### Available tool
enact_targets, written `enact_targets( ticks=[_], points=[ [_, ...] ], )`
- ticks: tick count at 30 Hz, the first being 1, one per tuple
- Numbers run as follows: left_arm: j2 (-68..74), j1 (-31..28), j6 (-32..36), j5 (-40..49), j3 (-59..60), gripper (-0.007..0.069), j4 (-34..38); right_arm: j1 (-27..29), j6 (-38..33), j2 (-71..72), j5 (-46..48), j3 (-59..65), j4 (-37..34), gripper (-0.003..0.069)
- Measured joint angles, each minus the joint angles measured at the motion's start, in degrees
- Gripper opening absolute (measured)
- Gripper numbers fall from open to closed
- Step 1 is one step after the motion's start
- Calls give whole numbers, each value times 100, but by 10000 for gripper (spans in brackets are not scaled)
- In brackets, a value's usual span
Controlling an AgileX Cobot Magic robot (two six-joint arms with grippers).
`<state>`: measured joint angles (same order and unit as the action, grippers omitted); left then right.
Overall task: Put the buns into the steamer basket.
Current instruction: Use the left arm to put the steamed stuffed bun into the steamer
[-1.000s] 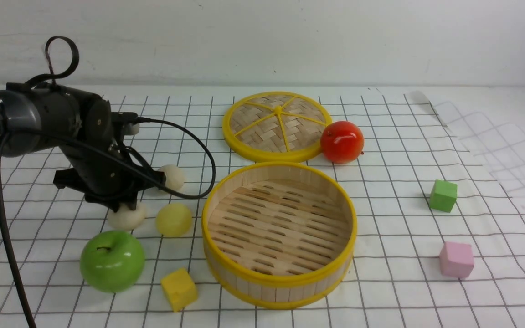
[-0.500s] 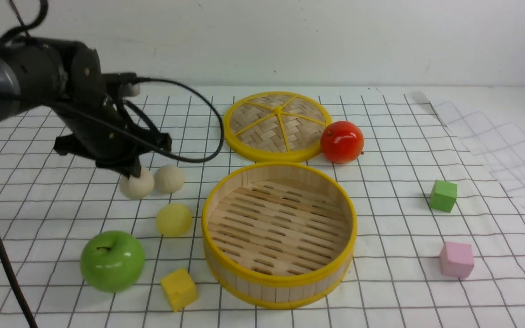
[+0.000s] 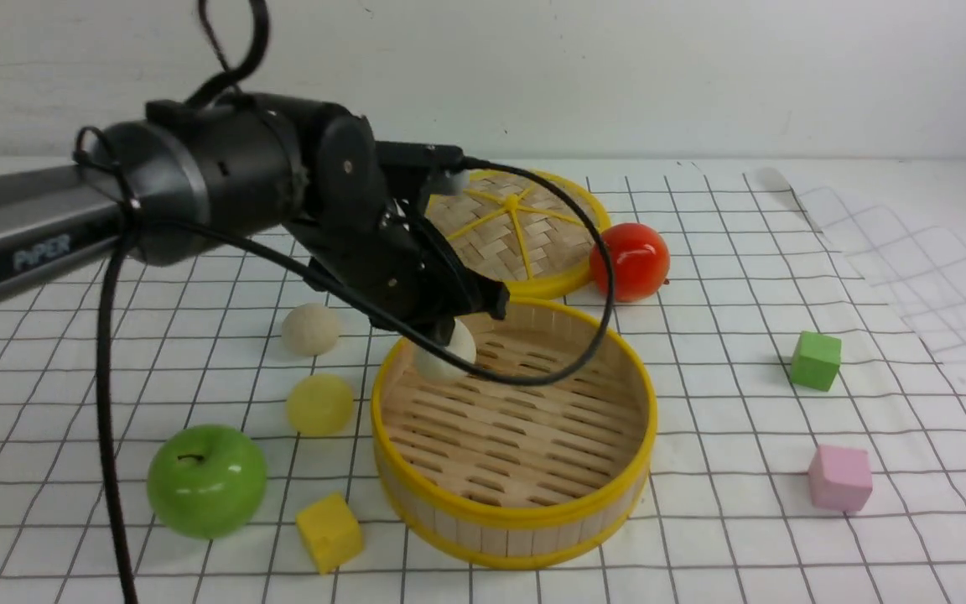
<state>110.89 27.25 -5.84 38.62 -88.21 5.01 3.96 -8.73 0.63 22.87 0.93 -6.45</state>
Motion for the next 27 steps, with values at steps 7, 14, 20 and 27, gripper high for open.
enact_targets(
  ticks=[7,14,20,27],
  points=[
    [365,5,0,-139,0,29,-272,0,0,0,0,0,0,239],
    [356,5,-5,-285,0,125,-292,0,0,0,0,0,0,239],
    [95,5,-5,87,0,244,-292,0,0,0,0,0,0,239],
    [-552,5,-5,811,0,297,-450,0,0,0,0,0,0,239]
  ],
)
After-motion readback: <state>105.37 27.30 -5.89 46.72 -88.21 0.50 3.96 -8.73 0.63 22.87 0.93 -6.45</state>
